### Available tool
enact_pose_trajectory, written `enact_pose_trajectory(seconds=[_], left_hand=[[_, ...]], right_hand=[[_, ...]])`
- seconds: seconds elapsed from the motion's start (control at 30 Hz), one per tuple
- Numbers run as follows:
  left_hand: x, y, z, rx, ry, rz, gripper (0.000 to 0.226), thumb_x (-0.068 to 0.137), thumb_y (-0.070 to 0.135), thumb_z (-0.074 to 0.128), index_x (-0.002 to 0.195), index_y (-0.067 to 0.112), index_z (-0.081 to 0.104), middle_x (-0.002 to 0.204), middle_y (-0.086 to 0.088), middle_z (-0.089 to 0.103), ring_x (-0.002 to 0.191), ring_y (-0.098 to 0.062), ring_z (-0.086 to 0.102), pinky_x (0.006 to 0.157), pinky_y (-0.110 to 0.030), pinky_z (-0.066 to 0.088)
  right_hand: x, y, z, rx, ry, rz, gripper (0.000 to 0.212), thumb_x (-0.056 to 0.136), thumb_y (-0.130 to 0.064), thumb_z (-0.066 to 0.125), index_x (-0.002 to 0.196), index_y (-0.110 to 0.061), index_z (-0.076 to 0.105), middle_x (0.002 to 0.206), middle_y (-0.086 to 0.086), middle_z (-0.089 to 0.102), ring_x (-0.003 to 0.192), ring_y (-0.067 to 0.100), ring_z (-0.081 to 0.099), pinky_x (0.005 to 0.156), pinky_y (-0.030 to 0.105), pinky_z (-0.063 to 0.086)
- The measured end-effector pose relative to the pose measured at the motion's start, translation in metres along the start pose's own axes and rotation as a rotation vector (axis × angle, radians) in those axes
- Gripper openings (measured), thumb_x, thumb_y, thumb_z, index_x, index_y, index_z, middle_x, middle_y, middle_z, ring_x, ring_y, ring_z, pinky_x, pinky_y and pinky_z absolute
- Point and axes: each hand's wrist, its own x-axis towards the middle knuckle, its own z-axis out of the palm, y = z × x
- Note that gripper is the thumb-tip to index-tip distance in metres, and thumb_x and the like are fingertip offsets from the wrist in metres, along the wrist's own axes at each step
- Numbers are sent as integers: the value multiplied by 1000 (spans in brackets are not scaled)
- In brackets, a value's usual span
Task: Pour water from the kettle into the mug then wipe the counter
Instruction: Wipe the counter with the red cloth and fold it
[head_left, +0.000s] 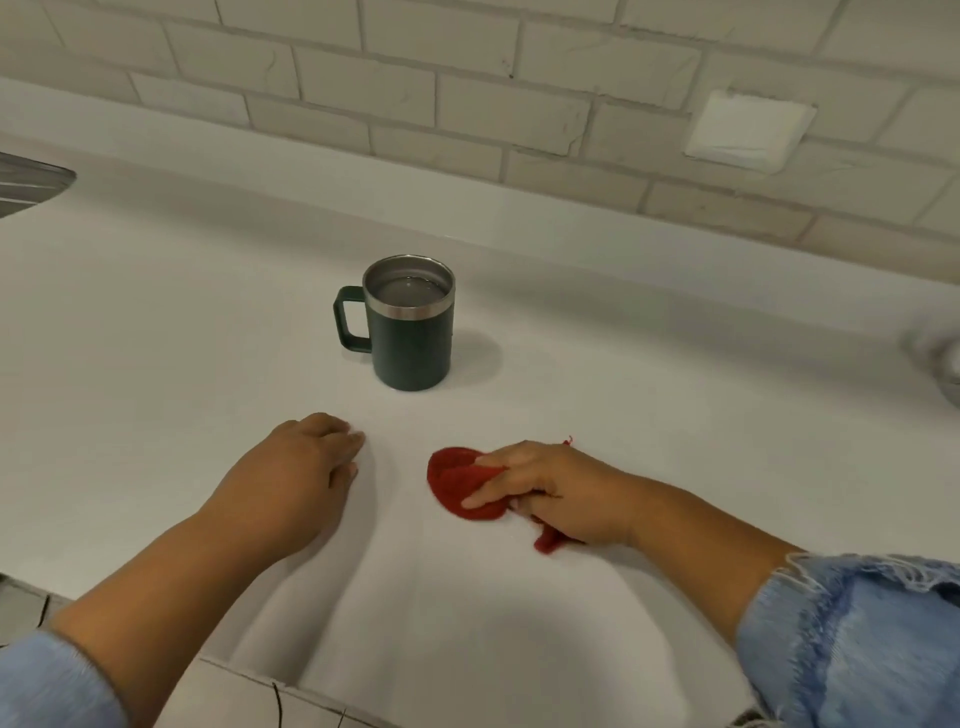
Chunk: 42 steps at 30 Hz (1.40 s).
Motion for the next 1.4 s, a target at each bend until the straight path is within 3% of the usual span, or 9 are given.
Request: enact_pose_trajectory(seconds=[0.23,0.37,0.53,0.8,0.9,1.0,1.1,1.17,1.4], left_hand=[[1,-4,0,5,3,28,38,92,28,48,129,24,55,137,4,50,121,-22,48,96,-32,42],[2,-6,-1,19,-2,62,39,92,27,47,130,26,54,137,5,49,120,-22,48,94,-33,44],[4,-10,-4,32,13,116,36,92,22,48,126,26,57,132,5,54,114,-23,51,88,-32,44],[8,-18,-6,61,-8,189,37,92,24,47,128,28,56,130,8,53,111,-19,50,81,-25,39],[12,-21,-8,60,-25,222,37,92,24,46,127,29,56,127,8,54,108,-18,50,82,-24,39],[15,-23,-10,69,-47,256,37,93,25,44,128,31,54,127,10,53,108,-17,49,84,-23,40],[19,-27,-12,85,-66,291,37,94,27,42,130,32,53,127,11,51,106,-15,48,82,-20,37],[22,-29,-14,100,-85,313,38,95,29,40,132,33,50,127,13,49,105,-13,46,81,-18,34],[24,-29,-15,134,-152,348,43,96,33,33,139,35,38,150,16,29,128,-13,37,100,-22,37]], right_hand=[[-89,28,-53,580,614,230,43,88,-1,50,98,-34,75,119,-5,67,103,25,63,84,30,57],[-122,55,-11,530,776,439,43,93,-4,50,99,-39,73,140,-10,47,82,24,63,56,31,57],[-92,41,39,-287,802,519,42,95,-19,48,135,-27,50,151,1,34,139,25,28,113,41,27],[-39,-18,81,-187,717,428,47,97,-16,41,142,-30,39,154,-4,26,141,19,22,117,33,17],[-35,-25,74,365,875,366,43,93,-1,45,118,-29,66,130,-27,46,96,4,58,89,40,55],[-41,-10,38,526,1131,397,43,89,-1,47,97,-35,71,119,-18,55,65,-3,63,52,15,54],[-44,19,12,218,1038,562,37,89,-12,50,112,-37,66,136,-6,49,99,11,64,82,42,57],[-37,33,14,-234,832,681,42,92,-19,48,133,-31,52,151,1,35,132,22,39,110,46,33],[-12,7,44,-339,684,456,44,96,-21,43,137,-38,45,154,1,31,134,26,33,114,33,20]])
